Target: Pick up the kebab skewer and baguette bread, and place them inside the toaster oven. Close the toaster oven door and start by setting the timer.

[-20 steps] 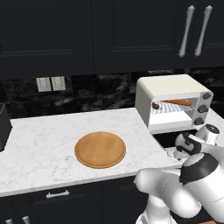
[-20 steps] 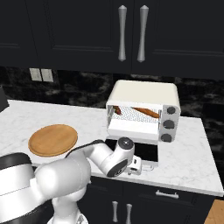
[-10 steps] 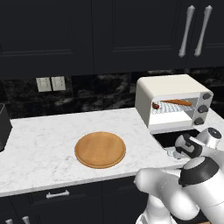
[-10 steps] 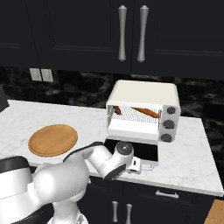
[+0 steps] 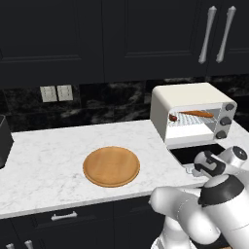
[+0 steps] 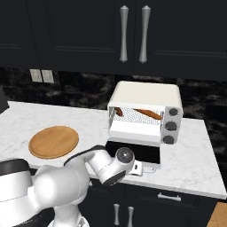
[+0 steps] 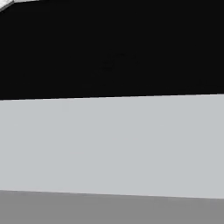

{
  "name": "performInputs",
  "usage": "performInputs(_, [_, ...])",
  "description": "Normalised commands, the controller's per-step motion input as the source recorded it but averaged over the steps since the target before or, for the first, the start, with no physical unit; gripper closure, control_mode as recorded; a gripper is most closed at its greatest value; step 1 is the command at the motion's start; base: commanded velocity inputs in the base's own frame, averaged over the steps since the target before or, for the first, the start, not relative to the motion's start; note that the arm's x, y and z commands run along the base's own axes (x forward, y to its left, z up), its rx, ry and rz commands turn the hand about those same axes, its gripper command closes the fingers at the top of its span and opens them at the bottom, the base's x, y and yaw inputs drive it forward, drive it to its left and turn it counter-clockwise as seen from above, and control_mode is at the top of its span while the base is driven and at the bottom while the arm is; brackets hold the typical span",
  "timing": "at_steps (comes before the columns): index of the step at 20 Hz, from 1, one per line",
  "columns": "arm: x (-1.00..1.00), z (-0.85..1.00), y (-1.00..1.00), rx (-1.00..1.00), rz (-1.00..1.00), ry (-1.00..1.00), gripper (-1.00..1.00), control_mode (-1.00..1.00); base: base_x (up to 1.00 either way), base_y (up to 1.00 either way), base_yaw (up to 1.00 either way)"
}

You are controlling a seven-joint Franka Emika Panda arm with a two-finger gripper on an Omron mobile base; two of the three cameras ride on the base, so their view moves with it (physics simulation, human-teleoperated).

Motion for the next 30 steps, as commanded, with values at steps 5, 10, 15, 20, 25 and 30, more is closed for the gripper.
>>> performInputs(5, [0.48,0.29,0.05,0.00,0.00,-0.08,-1.00,-1.00,0.00,0.00,0.00])
performInputs(10, [0.49,0.44,0.02,0.00,0.00,-0.07,-1.00,-1.00,0.00,0.00,0.00])
performInputs(15, [0.51,0.57,0.02,0.00,0.00,-0.07,-1.00,-1.00,0.00,0.00,0.00])
performInputs(20, [0.39,0.59,0.10,0.00,0.00,-0.10,-1.00,-1.00,0.00,0.00,0.00])
performInputs(25, [0.44,0.56,0.11,0.00,0.00,-0.13,-1.00,-1.00,0.00,0.00,0.00])
performInputs(30, [0.48,0.64,0.04,0.00,0.00,-0.03,-1.00,-1.00,0.00,0.00,0.00])
